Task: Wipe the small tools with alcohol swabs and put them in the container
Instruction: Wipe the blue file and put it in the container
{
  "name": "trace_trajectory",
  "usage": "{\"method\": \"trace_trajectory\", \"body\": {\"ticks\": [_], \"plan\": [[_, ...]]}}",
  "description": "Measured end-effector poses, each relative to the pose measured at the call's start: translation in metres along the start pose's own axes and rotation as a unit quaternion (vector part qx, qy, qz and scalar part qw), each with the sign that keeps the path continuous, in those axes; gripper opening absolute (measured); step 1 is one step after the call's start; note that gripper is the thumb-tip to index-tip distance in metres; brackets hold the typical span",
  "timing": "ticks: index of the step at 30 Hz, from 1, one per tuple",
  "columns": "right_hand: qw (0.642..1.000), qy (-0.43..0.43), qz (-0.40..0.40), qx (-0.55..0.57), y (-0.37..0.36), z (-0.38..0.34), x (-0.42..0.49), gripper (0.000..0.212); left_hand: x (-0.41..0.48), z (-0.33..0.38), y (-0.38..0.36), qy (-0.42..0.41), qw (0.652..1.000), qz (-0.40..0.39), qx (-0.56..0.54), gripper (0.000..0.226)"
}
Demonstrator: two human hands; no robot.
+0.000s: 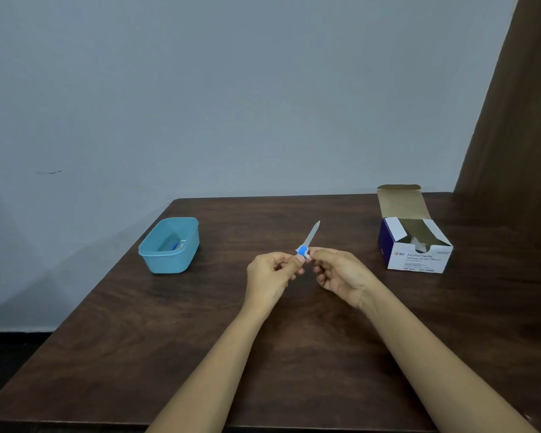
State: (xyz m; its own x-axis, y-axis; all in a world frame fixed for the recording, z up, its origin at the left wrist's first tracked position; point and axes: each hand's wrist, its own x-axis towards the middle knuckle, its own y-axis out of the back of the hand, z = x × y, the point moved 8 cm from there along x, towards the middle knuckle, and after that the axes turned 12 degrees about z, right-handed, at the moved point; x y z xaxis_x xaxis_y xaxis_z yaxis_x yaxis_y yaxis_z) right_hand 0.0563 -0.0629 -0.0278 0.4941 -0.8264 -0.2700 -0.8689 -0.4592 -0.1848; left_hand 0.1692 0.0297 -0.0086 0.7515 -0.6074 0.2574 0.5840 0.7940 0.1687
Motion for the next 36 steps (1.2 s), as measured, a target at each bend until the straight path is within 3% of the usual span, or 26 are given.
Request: {"method": "trace_trajectory", "body": {"ticks": [6,24,36], "plan": [[1.000,-0.016,-0.012,0.000,0.000,0.002,0.001,0.017,0.000,0.000,0.000,-0.003,1.000,-0.002,0.002,0.016],[0.997,0.055,0.055,-0.018,0.002,0.001,0.005,0.009,-0.002,0.007,-0.009,-0.091,0.994,-0.035,0.056,0.011],[0.995,0.080,0.061,-0.019,0.001,0.001,0.002,0.009,-0.004,0.009,-0.010,-0.098,0.992,-0.028,0.072,0.015]]}}
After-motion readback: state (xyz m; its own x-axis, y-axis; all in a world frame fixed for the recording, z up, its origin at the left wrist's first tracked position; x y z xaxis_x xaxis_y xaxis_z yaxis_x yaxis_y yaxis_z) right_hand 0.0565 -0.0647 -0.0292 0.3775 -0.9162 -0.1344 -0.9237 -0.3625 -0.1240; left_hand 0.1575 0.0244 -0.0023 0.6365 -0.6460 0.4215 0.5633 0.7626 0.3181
